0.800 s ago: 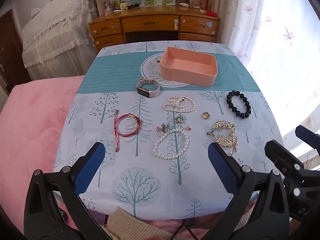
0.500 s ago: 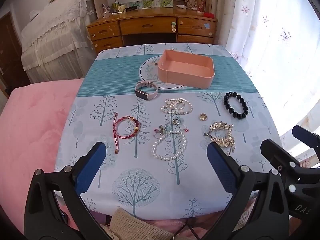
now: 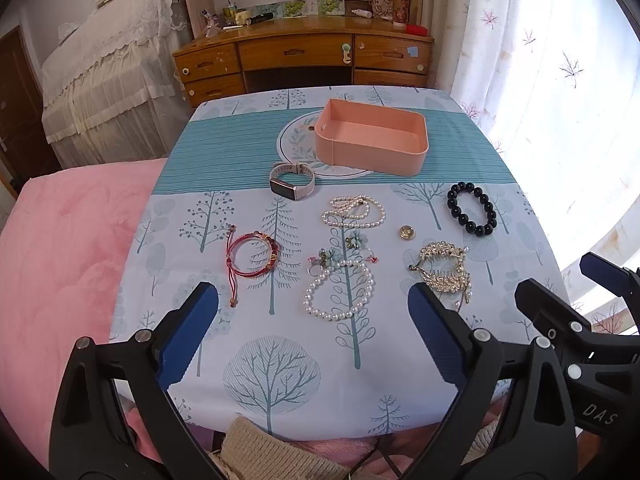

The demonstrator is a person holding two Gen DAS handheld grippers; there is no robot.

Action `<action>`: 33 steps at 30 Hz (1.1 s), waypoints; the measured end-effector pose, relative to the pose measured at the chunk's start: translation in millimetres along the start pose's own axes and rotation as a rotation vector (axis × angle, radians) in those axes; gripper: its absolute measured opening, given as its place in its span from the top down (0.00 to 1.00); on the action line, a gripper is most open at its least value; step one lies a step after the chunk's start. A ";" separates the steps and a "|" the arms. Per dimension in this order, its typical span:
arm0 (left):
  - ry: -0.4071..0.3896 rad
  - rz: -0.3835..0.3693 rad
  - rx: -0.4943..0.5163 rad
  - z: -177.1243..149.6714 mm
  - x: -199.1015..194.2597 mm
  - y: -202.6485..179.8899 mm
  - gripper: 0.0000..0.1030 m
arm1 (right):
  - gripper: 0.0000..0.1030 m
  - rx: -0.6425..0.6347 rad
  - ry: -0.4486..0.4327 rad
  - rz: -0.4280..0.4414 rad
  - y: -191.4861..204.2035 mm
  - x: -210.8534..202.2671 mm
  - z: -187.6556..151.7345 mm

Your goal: Organize jewelry

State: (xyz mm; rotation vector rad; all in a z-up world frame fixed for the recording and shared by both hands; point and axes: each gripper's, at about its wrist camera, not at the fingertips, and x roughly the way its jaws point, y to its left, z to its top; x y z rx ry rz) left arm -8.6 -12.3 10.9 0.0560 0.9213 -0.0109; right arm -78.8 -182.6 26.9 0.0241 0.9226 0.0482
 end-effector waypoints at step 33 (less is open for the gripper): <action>0.005 -0.004 -0.003 -1.3 9.8 4.8 0.10 | 0.07 0.002 0.000 0.001 -2.0 1.9 2.3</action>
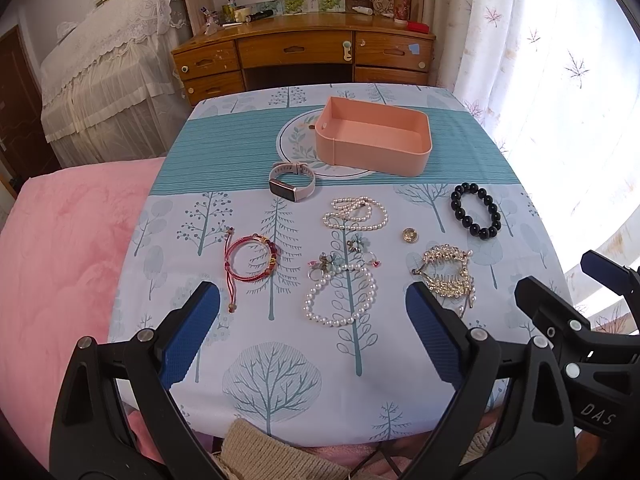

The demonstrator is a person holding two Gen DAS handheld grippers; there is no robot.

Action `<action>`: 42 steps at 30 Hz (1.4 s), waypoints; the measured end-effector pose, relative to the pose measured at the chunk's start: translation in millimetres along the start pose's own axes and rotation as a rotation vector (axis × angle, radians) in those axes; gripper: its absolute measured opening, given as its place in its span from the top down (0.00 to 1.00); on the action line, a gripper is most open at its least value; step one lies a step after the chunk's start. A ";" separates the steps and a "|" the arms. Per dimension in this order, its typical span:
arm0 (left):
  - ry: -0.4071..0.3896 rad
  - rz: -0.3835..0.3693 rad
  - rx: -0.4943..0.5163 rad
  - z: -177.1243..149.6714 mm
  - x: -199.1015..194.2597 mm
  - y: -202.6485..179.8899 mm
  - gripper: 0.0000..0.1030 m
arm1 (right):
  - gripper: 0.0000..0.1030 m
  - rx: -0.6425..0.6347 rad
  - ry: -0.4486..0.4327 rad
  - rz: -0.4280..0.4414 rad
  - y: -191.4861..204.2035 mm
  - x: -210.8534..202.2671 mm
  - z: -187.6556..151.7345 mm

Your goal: Organize jewelry

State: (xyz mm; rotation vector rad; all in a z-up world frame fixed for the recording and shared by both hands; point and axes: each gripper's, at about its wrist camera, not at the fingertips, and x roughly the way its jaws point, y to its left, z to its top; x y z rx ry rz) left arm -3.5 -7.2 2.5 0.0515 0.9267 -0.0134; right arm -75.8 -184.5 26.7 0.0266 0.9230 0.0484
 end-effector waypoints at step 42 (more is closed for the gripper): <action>-0.019 -0.112 0.104 68.4 47.3 40.8 0.10 | 0.13 0.125 0.007 -0.063 -52.9 41.1 64.3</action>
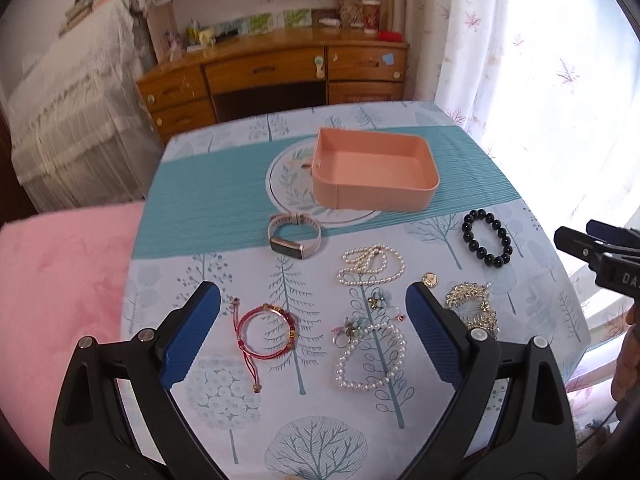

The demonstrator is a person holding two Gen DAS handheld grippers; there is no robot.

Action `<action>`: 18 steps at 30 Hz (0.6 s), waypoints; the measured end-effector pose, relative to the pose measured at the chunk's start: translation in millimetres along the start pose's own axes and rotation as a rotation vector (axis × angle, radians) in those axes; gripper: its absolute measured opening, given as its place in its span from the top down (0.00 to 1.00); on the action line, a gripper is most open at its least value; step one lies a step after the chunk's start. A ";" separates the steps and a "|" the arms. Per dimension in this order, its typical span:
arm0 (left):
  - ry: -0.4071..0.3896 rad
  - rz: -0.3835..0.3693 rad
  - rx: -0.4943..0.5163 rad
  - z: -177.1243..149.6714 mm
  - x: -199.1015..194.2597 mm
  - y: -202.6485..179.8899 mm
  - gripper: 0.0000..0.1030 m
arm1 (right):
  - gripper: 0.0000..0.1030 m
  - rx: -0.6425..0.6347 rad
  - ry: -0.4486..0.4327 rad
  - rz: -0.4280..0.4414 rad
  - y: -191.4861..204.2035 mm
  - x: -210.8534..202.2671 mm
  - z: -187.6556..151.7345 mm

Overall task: Organize jewelry
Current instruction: 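Grasp the grey smartwatch with the left tool while the right tool grasps the black bead bracelet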

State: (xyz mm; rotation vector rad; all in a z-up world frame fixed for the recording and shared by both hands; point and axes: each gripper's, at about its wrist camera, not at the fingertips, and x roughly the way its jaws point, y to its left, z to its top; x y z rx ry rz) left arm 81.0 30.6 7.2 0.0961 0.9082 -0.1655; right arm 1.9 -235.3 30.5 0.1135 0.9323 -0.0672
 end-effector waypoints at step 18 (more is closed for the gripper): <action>0.212 -0.060 -0.108 41.9 134.7 76.2 0.10 | 0.42 0.140 0.240 -0.028 -83.0 182.3 25.7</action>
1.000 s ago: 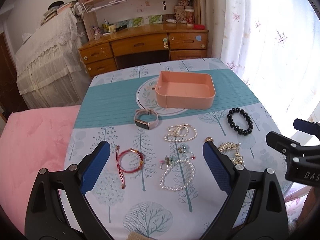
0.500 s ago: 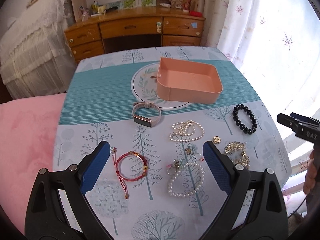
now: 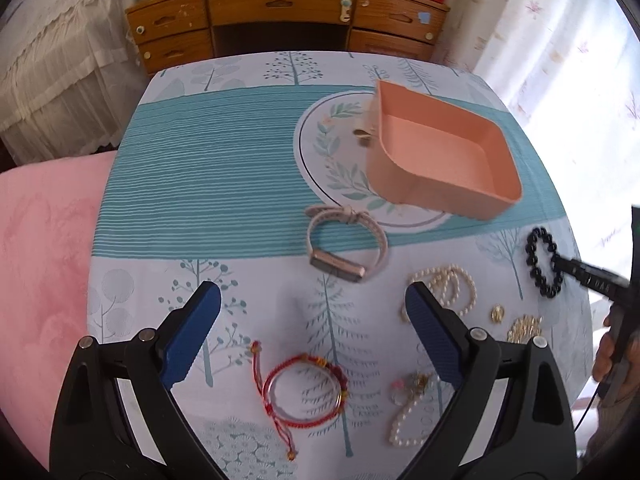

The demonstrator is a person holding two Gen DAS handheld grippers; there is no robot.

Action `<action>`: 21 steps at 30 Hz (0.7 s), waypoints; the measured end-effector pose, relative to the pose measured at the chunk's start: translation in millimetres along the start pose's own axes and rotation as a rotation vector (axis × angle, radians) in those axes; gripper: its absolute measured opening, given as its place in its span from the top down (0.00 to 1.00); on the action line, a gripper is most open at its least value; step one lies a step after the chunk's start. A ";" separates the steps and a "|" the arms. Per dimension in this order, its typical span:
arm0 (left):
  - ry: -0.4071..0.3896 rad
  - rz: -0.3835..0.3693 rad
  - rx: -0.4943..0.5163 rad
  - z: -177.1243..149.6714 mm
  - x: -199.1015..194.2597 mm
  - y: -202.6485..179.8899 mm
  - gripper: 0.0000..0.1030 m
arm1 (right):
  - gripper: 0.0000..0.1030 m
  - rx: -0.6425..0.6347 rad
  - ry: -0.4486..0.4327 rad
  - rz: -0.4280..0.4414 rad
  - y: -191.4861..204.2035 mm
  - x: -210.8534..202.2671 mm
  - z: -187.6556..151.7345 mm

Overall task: Organize jewelry
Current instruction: 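Grasp the grey smartwatch with the left tool while the right tool grasps the black bead bracelet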

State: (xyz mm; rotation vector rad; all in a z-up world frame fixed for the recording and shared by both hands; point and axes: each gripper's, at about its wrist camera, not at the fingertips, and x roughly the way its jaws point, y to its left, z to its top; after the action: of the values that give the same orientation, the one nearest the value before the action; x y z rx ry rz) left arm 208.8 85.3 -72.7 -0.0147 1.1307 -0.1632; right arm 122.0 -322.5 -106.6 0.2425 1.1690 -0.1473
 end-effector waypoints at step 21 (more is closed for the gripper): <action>0.160 0.064 0.715 44.7 79.4 -52.3 0.42 | 0.50 -0.110 0.038 -0.067 22.7 16.5 -4.5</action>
State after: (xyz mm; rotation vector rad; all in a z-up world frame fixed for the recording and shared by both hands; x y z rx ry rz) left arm 275.7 19.5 -120.0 0.6785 1.1774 -0.5101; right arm 129.7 -299.2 -121.0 0.1100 1.2195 -0.1374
